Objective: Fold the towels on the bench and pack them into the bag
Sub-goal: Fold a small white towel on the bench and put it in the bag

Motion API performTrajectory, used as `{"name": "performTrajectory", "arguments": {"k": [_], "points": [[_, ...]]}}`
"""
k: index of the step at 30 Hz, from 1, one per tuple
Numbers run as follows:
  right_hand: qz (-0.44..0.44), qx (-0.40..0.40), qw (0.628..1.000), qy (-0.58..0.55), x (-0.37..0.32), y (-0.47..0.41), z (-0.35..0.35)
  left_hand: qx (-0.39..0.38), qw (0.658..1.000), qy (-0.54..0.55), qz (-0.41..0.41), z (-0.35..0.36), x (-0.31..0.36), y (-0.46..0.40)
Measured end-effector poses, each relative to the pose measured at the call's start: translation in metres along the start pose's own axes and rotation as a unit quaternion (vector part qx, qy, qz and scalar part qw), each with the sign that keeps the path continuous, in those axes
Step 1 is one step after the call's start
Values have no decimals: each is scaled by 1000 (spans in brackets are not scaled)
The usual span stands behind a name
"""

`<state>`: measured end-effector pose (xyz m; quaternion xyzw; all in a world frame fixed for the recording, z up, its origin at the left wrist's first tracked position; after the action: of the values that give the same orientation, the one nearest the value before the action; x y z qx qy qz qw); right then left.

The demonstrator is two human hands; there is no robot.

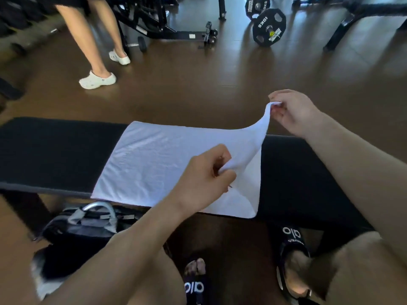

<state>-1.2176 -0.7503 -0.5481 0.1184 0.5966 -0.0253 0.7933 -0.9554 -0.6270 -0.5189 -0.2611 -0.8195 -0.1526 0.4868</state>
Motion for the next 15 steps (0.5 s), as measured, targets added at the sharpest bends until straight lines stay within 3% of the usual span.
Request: {"name": "performTrajectory", "arguments": {"k": [2,4,10,12,15], "points": [[20,-73,996,-55,3,-5,53,31,997,52,-39,-30,-12,16],[43,-128,990,-42,8,-13,107,67,989,109,-72,-63,-29,35],[32,-173,966,189,26,-34,251,203,947,140,-203,-148,-109,104],[26,-162,941,297,45,-47,285,221,935,129,-247,-163,-137,120],[-25,-181,861,475,72,-63,328,233,911,88,-329,-178,-181,139]]}}
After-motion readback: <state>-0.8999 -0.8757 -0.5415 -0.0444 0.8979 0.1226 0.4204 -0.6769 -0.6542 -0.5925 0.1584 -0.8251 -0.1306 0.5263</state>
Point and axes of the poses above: each hand's wrist, its own y-axis away from the middle knuckle, its own z-axis out of the palm, x = y × z, the point moved 8 cm from there along -y, towards the middle knuckle, and after that the axes turned 9 degrees about -x, right-handed, at the moved point
